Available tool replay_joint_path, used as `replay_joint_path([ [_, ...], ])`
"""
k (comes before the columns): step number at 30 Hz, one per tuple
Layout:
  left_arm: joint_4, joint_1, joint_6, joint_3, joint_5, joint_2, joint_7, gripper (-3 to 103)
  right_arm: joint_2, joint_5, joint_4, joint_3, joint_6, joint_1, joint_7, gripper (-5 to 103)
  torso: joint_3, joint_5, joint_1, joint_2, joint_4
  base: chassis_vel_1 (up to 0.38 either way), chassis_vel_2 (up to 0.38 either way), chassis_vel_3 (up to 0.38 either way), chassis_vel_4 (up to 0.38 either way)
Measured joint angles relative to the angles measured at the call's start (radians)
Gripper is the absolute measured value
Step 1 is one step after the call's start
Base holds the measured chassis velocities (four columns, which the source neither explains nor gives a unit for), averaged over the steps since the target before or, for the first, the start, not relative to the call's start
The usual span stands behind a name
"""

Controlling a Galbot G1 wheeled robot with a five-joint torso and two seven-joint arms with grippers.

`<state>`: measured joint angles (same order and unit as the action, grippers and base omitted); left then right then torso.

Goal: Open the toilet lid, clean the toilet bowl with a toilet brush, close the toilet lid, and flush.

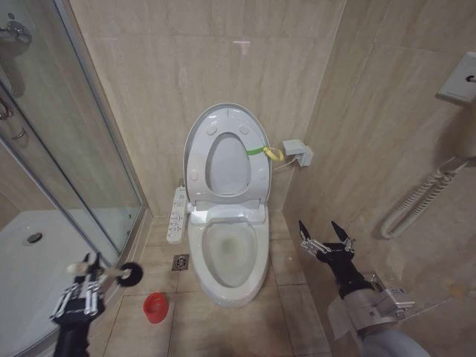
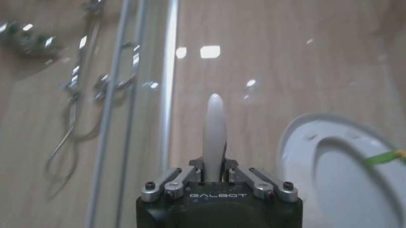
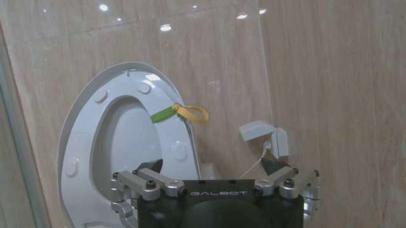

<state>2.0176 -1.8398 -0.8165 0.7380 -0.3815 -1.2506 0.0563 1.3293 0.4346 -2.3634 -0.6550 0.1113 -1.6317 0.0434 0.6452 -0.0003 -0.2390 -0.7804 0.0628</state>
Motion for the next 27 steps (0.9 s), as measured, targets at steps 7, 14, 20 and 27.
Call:
replay_joint_path([
  [7,-0.149,0.085,-0.003,-0.024,-0.082,0.027,-0.011,19,0.000,0.000,0.000,0.000,0.000,0.000,0.000,100,0.000,0.0002,0.000,0.000,0.0001,0.000,0.000,0.000,0.000],
  [14,-0.328,0.196,-0.003,-0.088,-0.104,0.052,-0.011,19,0.000,0.000,0.000,0.000,0.000,0.000,0.000,100,0.000,0.0000,0.000,0.000,0.0002,0.000,0.000,0.000,0.000],
  [20,-0.484,0.303,-0.003,-0.147,-0.147,0.084,-0.014,19,0.000,0.000,0.000,0.000,0.000,0.000,0.000,100,0.000,0.0002,0.000,0.000,0.0001,0.000,0.000,0.000,0.000],
  [27,-0.652,0.445,-0.002,-0.239,-0.153,0.097,-0.035,19,0.000,0.000,0.000,0.000,0.000,0.000,0.000,100,0.000,0.0003,0.000,0.000,0.0002,0.000,0.000,0.000,0.000],
])
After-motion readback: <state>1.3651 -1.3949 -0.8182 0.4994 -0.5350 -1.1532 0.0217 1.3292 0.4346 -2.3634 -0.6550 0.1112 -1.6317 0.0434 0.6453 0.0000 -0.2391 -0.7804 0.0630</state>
